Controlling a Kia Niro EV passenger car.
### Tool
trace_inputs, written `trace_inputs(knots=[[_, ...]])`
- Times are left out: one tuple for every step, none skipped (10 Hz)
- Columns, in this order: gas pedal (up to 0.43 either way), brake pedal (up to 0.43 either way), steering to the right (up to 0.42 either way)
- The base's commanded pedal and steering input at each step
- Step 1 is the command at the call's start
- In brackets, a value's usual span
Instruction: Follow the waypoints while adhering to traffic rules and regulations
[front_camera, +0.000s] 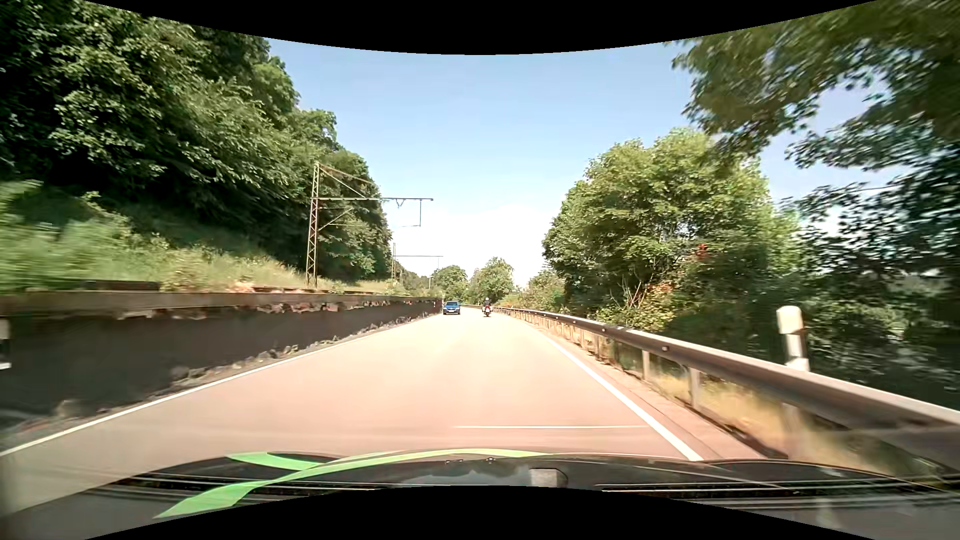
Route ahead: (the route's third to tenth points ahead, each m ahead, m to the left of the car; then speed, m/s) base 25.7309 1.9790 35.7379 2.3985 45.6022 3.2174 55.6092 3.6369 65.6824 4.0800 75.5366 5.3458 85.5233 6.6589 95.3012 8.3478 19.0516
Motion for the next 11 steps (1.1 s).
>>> trace_inputs(knots=[[0.280, 0.000, -0.009], [0.280, 0.000, -0.010], [0.280, 0.000, -0.010], [0.287, 0.000, -0.010], [0.287, 0.000, -0.010], [0.287, 0.000, -0.011], [0.287, 0.000, -0.011], [0.299, 0.000, -0.011], [0.299, 0.000, -0.011], [0.299, 0.000, -0.011], [0.319, 0.000, -0.011]])
